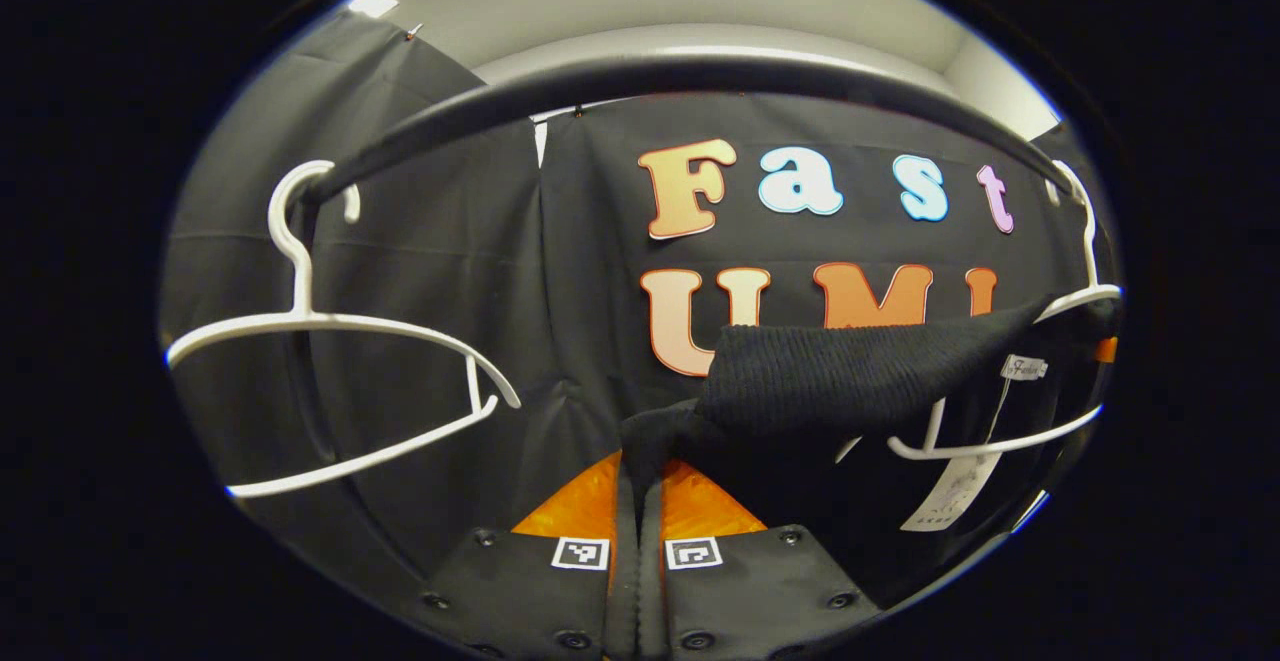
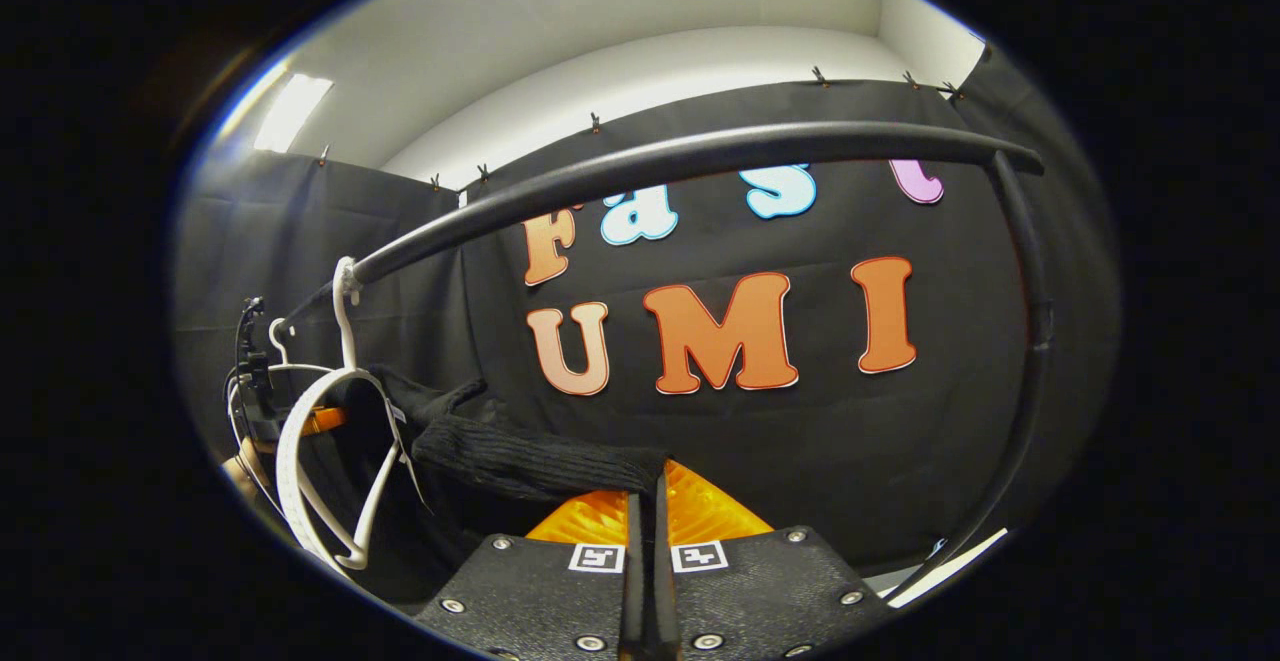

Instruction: Grasp the clothes on the hanger with both hands and then place them into the laundry hamper below.

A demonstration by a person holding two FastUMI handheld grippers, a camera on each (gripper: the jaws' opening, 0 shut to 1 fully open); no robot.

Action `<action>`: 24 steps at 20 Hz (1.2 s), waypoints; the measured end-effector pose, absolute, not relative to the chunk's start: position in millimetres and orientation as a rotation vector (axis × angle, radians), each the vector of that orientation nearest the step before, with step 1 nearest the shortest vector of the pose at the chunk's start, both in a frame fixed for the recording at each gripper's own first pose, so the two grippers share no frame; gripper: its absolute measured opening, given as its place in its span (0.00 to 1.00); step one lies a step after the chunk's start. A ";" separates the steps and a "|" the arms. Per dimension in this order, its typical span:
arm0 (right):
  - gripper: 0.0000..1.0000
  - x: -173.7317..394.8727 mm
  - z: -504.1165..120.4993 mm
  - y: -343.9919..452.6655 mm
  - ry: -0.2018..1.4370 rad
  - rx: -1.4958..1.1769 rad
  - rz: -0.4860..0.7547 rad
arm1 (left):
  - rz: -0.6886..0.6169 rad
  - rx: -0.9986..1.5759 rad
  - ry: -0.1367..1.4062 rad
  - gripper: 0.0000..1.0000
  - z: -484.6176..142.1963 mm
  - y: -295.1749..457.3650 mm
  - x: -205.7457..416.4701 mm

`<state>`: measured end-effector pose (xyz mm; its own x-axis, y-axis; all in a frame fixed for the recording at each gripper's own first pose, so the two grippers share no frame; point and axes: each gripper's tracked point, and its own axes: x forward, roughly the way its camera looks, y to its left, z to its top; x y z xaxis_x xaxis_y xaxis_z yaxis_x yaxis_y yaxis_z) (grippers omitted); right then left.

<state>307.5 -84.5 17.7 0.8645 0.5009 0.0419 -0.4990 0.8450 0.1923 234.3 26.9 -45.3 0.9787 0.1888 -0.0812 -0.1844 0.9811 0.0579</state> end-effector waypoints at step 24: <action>0.03 345.3 -76.2 -50.9 0.146 0.315 0.474 | 0.261 0.009 0.086 0.07 -119.9 58.6 247.6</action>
